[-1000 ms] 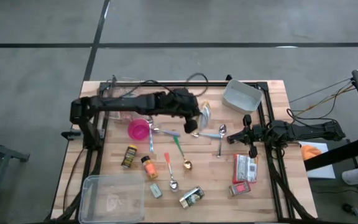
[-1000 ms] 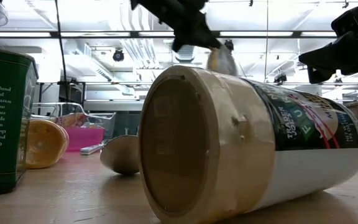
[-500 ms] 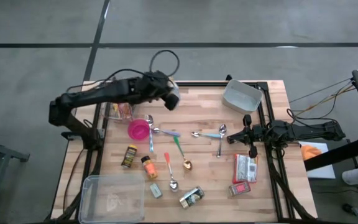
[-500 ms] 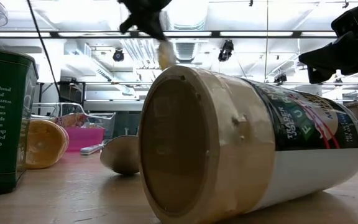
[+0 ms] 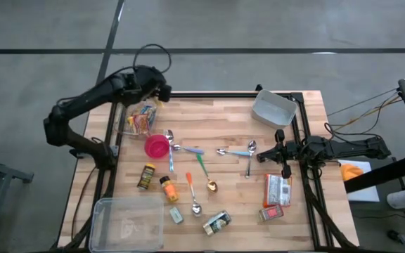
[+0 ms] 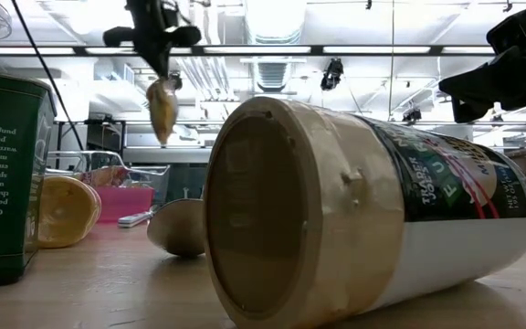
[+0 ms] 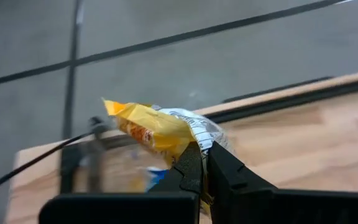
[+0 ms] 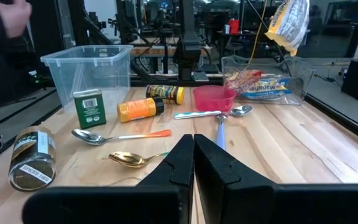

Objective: Pick & Place Food Item
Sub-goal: Put the yellow noodle pack into the clear bin

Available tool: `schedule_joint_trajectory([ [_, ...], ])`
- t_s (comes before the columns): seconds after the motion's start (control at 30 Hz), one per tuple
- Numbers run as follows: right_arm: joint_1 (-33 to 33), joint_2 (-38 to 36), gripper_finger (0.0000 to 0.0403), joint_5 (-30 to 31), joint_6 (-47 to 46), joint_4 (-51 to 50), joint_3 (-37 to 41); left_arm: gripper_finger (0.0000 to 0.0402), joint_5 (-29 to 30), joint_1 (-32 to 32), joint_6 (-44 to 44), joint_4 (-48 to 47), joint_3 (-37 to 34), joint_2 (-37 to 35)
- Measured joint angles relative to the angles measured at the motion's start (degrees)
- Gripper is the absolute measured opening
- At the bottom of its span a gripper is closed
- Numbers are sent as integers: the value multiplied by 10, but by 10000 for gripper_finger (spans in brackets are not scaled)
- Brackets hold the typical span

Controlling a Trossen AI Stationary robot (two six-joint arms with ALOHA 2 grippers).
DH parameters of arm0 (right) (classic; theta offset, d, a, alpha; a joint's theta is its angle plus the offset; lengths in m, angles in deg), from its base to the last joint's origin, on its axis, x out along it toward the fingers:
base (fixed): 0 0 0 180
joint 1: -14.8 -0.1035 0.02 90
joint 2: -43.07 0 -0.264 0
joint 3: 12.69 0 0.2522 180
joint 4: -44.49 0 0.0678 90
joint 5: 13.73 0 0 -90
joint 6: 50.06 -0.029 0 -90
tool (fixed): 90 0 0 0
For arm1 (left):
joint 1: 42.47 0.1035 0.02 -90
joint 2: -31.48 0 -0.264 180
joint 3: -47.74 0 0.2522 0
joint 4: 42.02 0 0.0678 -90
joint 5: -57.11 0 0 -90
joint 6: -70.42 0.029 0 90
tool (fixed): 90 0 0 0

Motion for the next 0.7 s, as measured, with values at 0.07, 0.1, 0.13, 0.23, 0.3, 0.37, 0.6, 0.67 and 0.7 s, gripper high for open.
schedule_joint_trajectory([
  [0.07,0,0,10,0,0,0,0,3,0,31,-2,-10,0,-1],
  [0.1,0,0,10,0,0,0,0,3,0,48,-3,-14,0,-1],
  [0.13,0,0,10,0,0,0,0,3,0,65,-4,-17,0,-1],
  [0.23,0,0,10,0,0,0,0,3,-13,117,-6,-26,0,-1],
  [0.3,0,0,10,0,0,0,0,3,-29,151,-6,-32,0,-1],
  [0.37,0,0,10,0,0,0,0,3,-46,180,-4,-37,-3,-1],
  [0.6,0,0,10,0,0,0,0,3,-85,230,-3,-16,-78,-3],
  [0.67,0,0,10,0,0,0,0,3,-85,230,-3,13,-108,-3],
  [0.7,0,0,10,0,0,0,0,3,-86,230,-1,26,-121,-3],
])
